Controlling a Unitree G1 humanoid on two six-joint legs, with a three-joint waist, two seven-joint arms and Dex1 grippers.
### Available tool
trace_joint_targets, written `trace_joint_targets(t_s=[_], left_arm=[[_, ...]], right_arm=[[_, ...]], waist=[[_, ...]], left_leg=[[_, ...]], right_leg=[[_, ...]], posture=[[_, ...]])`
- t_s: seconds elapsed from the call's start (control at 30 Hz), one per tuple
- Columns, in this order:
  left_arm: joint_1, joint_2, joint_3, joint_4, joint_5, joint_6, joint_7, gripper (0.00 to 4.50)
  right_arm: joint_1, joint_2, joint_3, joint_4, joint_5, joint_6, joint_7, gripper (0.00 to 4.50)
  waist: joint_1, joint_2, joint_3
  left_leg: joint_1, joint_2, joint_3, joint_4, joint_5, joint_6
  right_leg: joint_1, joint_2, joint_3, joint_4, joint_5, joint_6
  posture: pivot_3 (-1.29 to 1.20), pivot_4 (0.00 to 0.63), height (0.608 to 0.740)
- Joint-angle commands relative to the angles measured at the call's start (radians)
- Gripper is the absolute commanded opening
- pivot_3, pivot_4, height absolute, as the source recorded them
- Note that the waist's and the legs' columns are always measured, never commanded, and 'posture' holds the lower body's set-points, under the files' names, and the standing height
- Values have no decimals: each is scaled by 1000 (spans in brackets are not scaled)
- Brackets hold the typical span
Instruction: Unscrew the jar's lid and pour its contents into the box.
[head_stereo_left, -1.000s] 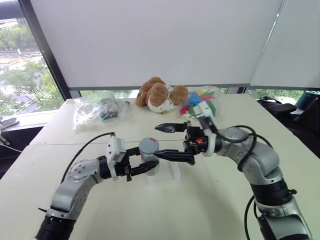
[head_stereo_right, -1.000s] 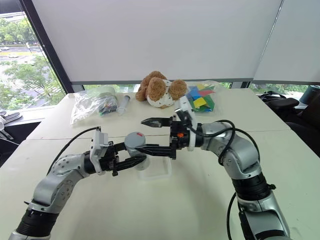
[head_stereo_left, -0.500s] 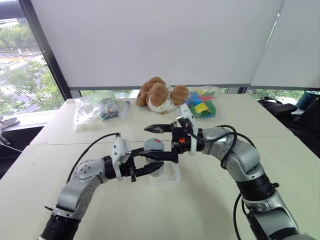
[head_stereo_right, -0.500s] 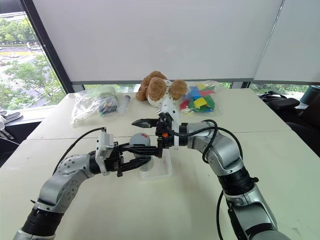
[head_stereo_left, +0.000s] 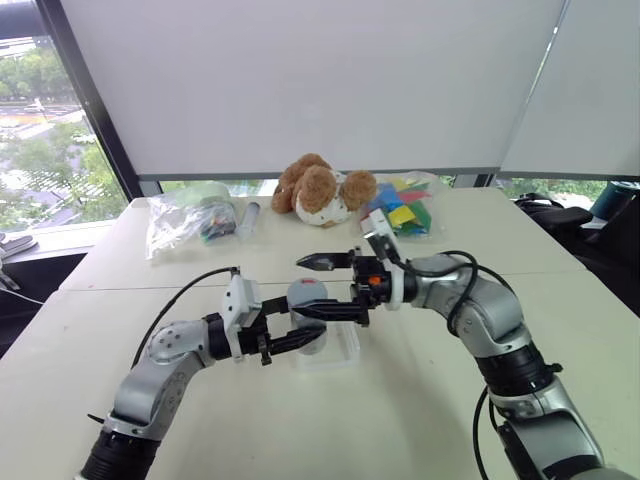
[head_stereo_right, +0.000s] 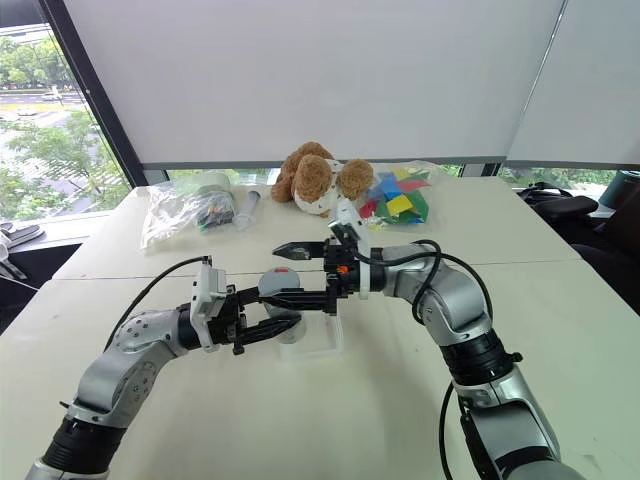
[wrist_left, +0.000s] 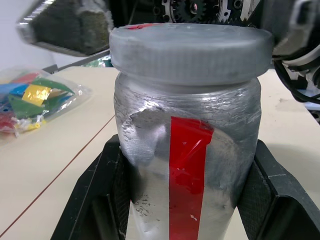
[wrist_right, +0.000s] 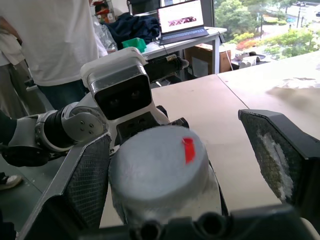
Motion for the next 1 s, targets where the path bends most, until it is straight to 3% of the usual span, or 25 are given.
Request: trace_joint_targets(t_s=[0.03,0.47,0.73,1.0], left_arm=[[0,7,17,-47,-21,-34,-20,2095],[8,20,26,-41,-18,-32,-20,2095],[-3,12,8,-40,-17,-24,-11,2095],[-9,10,6,-39,-17,-21,-10,2095]], right_arm=[[14,-29,-49,15,-3,-20,5,4430],[32,-56,-127,-85,137,46,51,4430],[-33,39,9,-117,22,36,-69,4430],[-69,86,39,-59,-34,15,-96,4430]], waist=[[-1,0,0],[-2,0,0],[1,0,0],[0,0,0]], left_leg=[[0,0,0,0,0,0],[0,0,0,0,0,0],[0,0,0,1,1,-1],[0,0,0,1,1,-1]], right_leg=[[0,0,0,0,0,0],[0,0,0,0,0,0],[-2,0,0,5,0,0],[-2,0,0,6,0,0]], posture=[[0,150,740],[0,150,740],[0,150,740],[0,150,740]])
